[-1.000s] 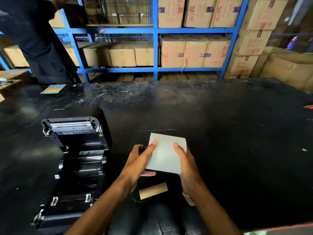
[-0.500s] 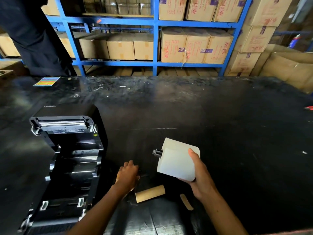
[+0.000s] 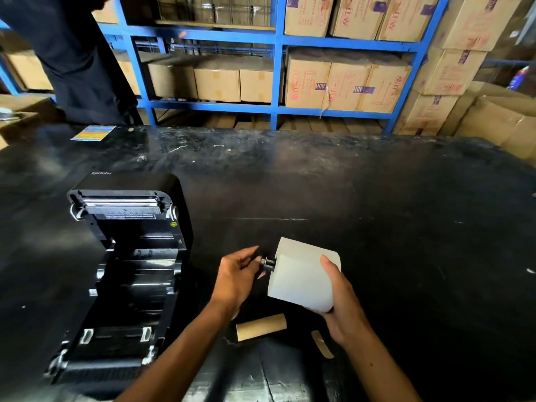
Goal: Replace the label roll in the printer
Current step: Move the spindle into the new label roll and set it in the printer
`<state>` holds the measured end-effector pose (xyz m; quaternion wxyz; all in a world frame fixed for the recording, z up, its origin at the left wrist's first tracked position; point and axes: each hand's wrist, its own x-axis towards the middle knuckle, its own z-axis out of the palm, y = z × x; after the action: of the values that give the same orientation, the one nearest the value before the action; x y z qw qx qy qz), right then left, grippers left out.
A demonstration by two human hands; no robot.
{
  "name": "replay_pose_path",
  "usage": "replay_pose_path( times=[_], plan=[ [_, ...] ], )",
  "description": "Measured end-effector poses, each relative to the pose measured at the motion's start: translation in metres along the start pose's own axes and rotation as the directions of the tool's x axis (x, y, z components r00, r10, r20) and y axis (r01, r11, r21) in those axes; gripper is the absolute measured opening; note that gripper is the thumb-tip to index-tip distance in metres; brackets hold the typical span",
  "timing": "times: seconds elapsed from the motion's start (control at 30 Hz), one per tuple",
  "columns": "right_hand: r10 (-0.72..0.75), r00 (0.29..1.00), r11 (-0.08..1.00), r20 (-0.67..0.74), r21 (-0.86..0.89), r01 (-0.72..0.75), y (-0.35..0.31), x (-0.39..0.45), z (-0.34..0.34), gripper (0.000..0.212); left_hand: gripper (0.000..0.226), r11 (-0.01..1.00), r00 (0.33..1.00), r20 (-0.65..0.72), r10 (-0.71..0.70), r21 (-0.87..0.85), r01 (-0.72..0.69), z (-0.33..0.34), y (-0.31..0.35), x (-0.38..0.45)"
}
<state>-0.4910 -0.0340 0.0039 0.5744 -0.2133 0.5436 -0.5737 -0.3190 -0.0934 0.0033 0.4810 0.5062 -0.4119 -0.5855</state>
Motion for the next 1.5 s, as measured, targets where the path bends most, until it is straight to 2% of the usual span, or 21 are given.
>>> replay_pose_path(
  times=[0.17,0.47,0.53,0.67,0.73,0.83,0.97,1.07,1.23,1.37,1.43,1.5],
  plan=[
    [-0.018,1.000,1.000,0.019,0.003,0.018,-0.002,-0.010,0.007,0.035,0.036,0.982,0.996,0.045,-0.072,-0.171,0.079,-0.003,0.005,-0.024],
    [-0.072,0.995,0.995,0.075,-0.069,0.077,0.004,-0.026,0.019,0.030,0.034,0.959,0.999,0.004,0.053,-0.280,-0.050,-0.021,0.004,-0.049],
    [-0.082,0.993,0.992,0.080,-0.086,0.088,0.007,-0.026,0.020,0.029,0.035,0.966,0.996,0.010,0.091,-0.244,-0.086,-0.024,0.006,-0.054],
    [-0.146,0.988,0.976,0.058,-0.154,0.153,0.013,-0.029,0.024,0.027,0.035,0.977,0.979,0.024,0.204,-0.067,-0.202,-0.031,0.007,-0.066],
    [-0.196,0.979,0.963,0.059,-0.175,0.204,0.015,-0.031,0.028,0.028,0.033,0.977,0.977,0.030,0.213,-0.029,-0.213,-0.034,0.007,-0.070],
    [-0.237,0.968,0.952,0.084,-0.179,0.248,0.018,-0.032,0.033,0.038,0.031,0.981,0.981,0.017,0.194,-0.034,-0.193,-0.038,0.011,-0.074],
    [-0.233,0.966,0.953,0.114,-0.173,0.250,0.022,-0.031,0.045,0.068,0.031,0.978,0.983,-0.024,0.180,-0.105,-0.182,-0.050,0.020,-0.077],
    [-0.238,0.958,0.946,0.157,-0.187,0.266,0.024,-0.027,0.057,0.067,0.037,0.977,0.981,-0.077,0.180,-0.104,-0.187,-0.064,0.028,-0.077],
    [-0.275,0.928,0.930,0.250,-0.176,0.322,0.025,-0.028,0.088,0.053,0.031,0.982,0.977,-0.144,0.157,-0.081,-0.170,-0.094,0.037,-0.078],
    [-0.312,0.900,0.915,0.303,-0.160,0.371,0.032,-0.030,0.117,0.086,0.030,0.980,0.974,-0.154,0.168,-0.083,-0.183,-0.126,0.043,-0.081],
    [-0.329,0.884,0.904,0.332,-0.161,0.396,0.037,-0.031,0.133,0.089,0.027,0.981,0.968,-0.178,0.179,-0.048,-0.190,-0.144,0.046,-0.082],
    [-0.316,0.877,0.907,0.361,-0.158,0.391,0.042,-0.031,0.147,0.084,0.024,0.980,0.961,-0.204,0.186,-0.027,-0.196,-0.160,0.049,-0.080]
  ],
)
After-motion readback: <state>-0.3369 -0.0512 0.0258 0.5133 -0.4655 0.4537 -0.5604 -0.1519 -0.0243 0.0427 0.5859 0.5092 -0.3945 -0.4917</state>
